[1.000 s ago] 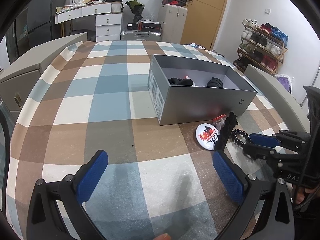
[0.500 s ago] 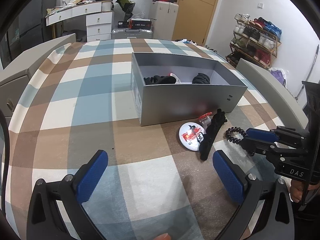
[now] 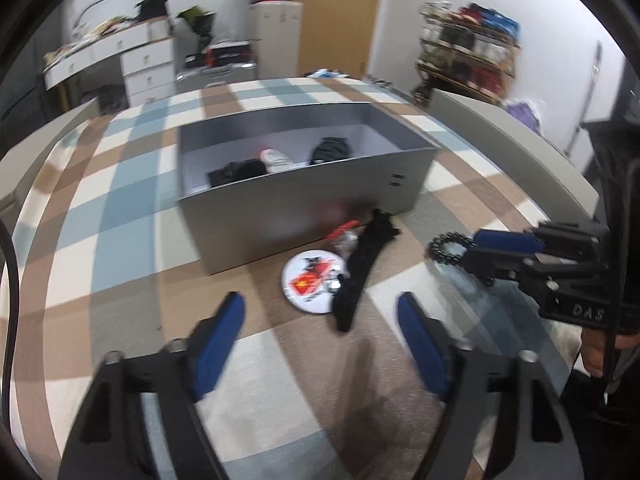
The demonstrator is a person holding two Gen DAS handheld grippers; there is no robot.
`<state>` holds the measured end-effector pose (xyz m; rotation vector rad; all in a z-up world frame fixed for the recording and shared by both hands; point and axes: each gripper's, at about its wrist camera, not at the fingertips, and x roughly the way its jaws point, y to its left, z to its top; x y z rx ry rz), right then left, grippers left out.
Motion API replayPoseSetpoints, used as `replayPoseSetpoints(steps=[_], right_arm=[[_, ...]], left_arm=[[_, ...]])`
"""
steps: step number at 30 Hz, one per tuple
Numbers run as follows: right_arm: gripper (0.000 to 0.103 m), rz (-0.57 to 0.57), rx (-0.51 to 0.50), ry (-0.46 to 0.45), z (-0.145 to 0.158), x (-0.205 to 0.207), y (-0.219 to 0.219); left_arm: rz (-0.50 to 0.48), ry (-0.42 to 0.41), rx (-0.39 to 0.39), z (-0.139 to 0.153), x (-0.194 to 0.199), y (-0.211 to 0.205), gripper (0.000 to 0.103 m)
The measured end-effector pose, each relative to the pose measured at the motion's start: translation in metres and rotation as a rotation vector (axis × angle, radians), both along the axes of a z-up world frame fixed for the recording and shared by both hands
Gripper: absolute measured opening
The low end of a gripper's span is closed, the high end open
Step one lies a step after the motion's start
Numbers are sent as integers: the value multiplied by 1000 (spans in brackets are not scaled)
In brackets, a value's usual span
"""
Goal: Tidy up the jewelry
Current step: 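Grasp the black claw clip with the left tool while the right holds the bracelet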
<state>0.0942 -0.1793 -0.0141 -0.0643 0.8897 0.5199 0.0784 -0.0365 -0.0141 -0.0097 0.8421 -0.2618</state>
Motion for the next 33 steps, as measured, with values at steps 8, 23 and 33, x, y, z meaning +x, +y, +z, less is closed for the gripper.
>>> replayPoseSetpoints(steps=[8, 23, 33], right_arm=[[28, -44, -5, 13, -3, -5, -14], [36, -46, -2, 26, -6, -8, -20], [45, -43, -42, 22, -10, -6, -15]], left_arm=[[-95, 1, 12, -3, 4, -13, 35], [-113, 10, 103, -6, 7, -27, 13], [-97, 50, 69, -6, -9, -16, 13]])
